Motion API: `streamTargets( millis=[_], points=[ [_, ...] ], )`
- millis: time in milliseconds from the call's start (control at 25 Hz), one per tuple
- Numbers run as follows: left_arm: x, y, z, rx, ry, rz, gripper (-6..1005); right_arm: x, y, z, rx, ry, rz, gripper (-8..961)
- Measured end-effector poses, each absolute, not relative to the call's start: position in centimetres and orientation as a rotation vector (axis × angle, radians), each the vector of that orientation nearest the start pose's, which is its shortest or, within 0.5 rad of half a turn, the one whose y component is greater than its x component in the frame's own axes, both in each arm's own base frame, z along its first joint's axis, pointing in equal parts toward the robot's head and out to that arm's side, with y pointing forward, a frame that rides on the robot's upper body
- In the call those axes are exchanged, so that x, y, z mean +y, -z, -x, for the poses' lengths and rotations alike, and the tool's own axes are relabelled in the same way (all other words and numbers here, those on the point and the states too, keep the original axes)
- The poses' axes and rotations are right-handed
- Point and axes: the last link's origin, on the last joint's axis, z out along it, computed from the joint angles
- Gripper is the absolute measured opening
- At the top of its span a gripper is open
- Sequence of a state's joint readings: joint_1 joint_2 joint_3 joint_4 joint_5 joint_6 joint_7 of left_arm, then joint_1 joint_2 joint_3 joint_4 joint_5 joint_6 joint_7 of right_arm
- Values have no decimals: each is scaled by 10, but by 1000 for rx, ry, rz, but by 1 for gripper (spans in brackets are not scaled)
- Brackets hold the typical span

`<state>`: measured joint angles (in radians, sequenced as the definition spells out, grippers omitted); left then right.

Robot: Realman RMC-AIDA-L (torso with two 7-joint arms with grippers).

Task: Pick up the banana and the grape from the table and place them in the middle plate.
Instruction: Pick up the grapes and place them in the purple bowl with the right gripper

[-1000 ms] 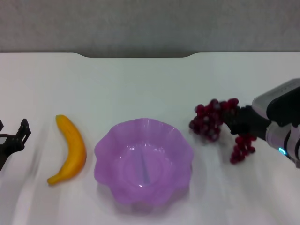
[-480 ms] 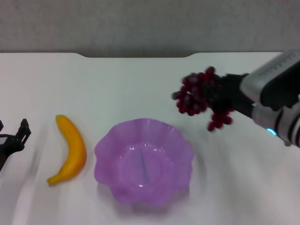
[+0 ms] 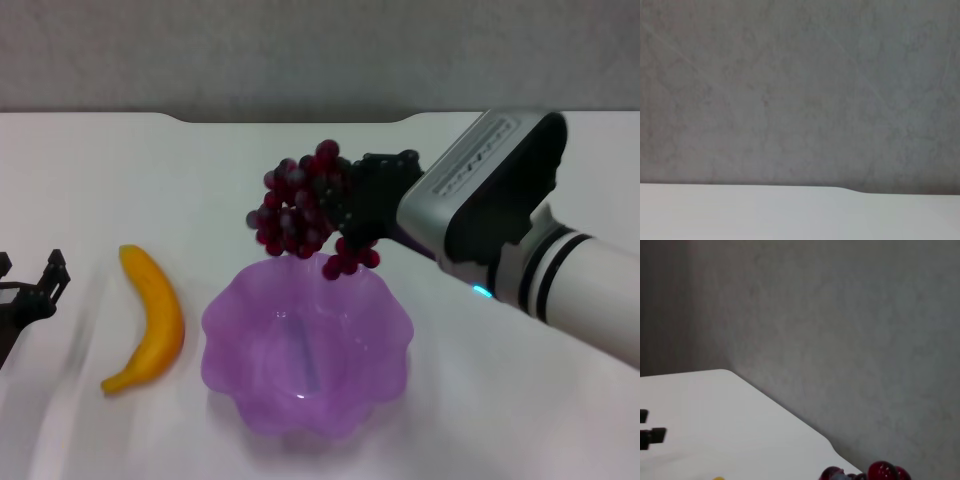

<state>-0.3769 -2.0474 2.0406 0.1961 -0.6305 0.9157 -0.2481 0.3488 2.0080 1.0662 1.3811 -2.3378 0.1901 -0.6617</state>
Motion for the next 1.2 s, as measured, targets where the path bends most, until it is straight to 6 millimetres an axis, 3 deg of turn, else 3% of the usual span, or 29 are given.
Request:
streamTargets(
  millis=[360,1200],
  points=[
    [324,9,375,-799,548,1557,708,338,90,-121,178,-414,2327,251],
    [325,8,374,-796,550,1558,710,320,115,-157,169,-382,2306,248]
  ],
)
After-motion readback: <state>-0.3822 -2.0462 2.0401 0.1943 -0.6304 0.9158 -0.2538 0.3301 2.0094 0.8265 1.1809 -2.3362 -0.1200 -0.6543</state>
